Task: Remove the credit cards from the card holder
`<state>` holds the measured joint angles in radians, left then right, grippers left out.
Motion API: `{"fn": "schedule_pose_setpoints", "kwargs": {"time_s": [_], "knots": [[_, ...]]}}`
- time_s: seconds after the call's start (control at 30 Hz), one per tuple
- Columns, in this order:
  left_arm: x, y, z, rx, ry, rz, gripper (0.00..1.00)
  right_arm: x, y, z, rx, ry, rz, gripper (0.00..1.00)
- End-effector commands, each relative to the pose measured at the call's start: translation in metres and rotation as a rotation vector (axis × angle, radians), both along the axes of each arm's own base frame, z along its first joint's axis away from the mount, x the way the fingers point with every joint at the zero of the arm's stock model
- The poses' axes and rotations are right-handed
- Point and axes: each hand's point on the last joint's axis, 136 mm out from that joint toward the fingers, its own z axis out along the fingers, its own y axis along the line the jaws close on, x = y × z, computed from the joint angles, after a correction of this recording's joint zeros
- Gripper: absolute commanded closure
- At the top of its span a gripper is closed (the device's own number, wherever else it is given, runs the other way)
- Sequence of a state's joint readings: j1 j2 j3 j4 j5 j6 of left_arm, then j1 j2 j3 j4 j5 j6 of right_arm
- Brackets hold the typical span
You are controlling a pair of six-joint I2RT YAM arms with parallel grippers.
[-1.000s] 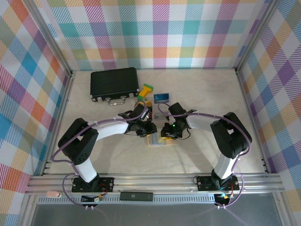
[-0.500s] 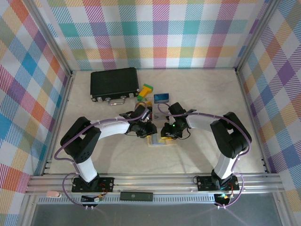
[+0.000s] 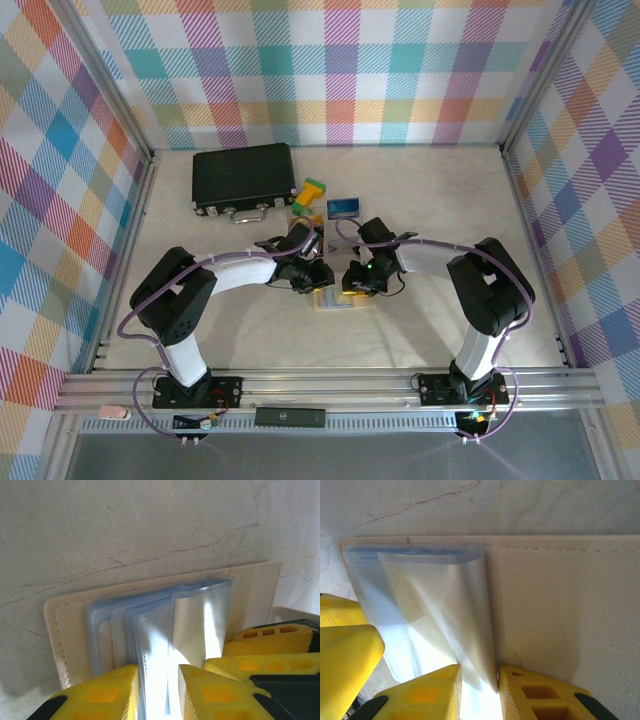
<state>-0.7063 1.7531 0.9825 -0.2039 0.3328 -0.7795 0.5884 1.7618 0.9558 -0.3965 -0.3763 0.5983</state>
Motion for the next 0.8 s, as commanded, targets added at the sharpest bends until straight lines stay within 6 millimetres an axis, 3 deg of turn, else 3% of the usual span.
{"fn": "schedule_pose_setpoints", "kwargs": {"time_s": [0.0, 0.33, 0.6, 0.77], "knots": [[-0.006, -0.013, 0.006, -0.045, 0.000, -0.061, 0.73, -0.004, -0.017, -0.028, -0.115, 0.031, -0.028, 0.73], [-0.005, -0.020, 0.025, -0.091, -0.044, -0.089, 0.77, 0.000, -0.014, -0.013, -0.091, -0.007, -0.033, 0.74], [-0.007, -0.021, 0.020, -0.094, -0.029, -0.093, 0.79, 0.012, -0.012, 0.019, -0.048, -0.105, -0.059, 0.72], [-0.006, -0.028, 0.020, -0.124, -0.021, -0.097, 0.76, 0.017, -0.025, 0.032, -0.090, -0.175, -0.103, 0.68]]}}
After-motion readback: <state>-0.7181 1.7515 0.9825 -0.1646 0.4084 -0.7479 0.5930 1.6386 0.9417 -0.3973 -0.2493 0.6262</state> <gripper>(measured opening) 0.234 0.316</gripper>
